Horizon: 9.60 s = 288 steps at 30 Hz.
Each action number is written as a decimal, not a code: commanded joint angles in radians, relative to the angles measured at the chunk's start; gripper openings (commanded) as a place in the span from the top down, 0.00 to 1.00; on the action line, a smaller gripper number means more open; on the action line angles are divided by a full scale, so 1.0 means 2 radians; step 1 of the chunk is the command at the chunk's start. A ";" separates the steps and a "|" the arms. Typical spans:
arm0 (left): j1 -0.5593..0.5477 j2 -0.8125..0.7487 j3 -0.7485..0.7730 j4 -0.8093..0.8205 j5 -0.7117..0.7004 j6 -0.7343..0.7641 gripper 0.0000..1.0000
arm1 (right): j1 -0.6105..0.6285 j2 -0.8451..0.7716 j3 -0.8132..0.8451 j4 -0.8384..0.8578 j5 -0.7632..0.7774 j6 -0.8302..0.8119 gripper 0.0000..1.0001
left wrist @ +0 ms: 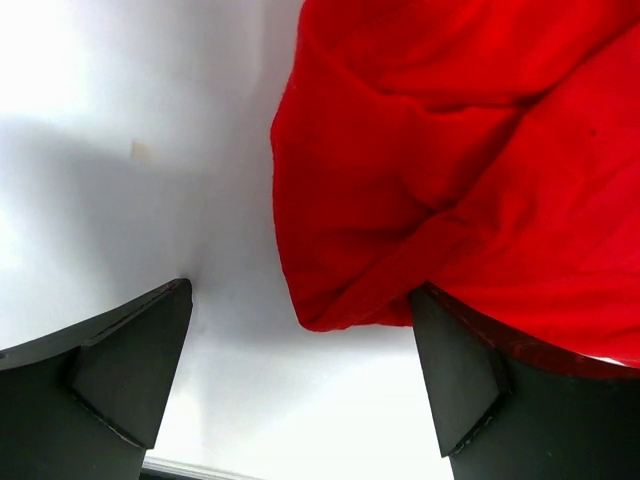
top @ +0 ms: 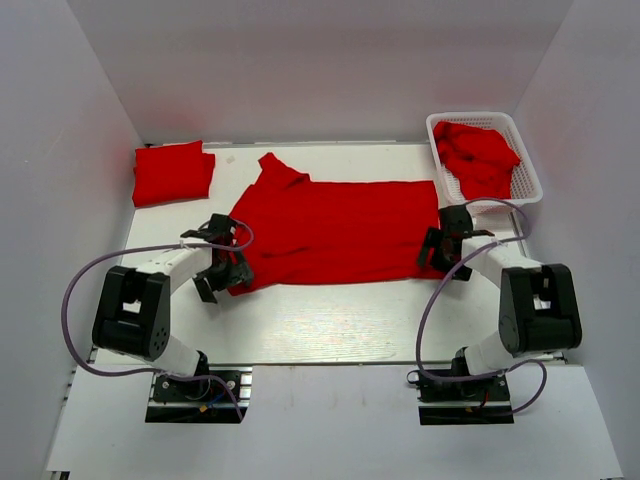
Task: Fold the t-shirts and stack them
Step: Fold the flattened tshirt in 1/3 of the way, then grap the side of the flattened tshirt furthest away from the robot with both arms
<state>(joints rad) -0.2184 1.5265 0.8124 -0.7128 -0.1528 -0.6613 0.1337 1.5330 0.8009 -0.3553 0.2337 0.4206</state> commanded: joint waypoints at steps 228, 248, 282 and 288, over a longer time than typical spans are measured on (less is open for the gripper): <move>-0.034 0.343 0.709 -0.188 -0.031 0.150 0.00 | 0.051 0.027 0.270 -0.081 -0.003 -0.037 0.10; 0.023 0.441 0.667 0.007 0.033 0.232 0.00 | 0.051 0.116 0.324 -0.082 0.001 -0.050 0.10; 0.023 0.465 0.559 0.092 0.069 0.224 1.00 | 0.052 0.136 0.325 -0.096 0.020 -0.041 0.10; 0.023 0.387 0.513 0.145 0.028 0.219 1.00 | 0.054 0.153 0.339 -0.096 0.018 -0.055 0.10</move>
<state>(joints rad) -0.1715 2.3806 1.8881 -0.3676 -0.0631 -0.2184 0.2371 1.8210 1.4281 -0.5457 0.2489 0.3286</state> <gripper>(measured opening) 0.020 0.904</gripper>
